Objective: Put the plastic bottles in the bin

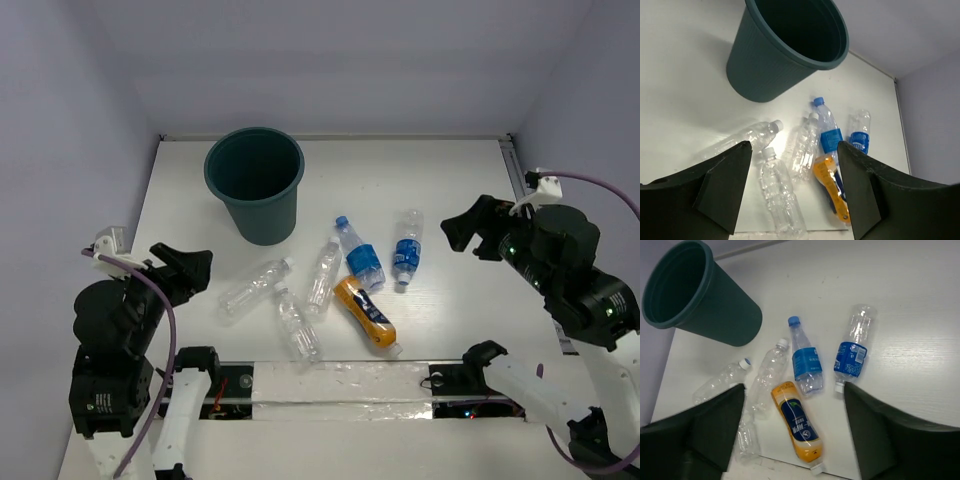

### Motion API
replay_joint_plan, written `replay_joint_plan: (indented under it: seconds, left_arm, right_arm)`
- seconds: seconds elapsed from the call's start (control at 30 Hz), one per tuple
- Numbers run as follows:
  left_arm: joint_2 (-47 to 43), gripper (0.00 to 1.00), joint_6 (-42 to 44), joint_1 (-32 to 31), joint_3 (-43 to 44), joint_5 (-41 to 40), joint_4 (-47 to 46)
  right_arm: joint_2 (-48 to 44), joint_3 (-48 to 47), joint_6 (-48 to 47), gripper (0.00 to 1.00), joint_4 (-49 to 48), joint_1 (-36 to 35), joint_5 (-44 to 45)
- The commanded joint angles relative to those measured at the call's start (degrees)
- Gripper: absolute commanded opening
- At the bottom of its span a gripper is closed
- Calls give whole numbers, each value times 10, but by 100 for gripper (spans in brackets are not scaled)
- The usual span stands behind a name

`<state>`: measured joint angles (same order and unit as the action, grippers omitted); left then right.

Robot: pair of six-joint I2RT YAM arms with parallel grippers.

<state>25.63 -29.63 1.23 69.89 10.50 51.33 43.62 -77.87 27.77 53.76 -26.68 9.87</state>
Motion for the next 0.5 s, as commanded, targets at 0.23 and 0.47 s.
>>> replay_joint_plan:
  seconds: [0.23, 0.47]
  left_arm:
    - [-6, 42, 29, 2, -34, 128, 17]
    - [33, 8, 58, -18, -105, 153, 70]
  right_arm:
    - [50, 8, -25, 3, -44, 144, -144]
    - [65, 32, -11, 0, -87, 173, -178]
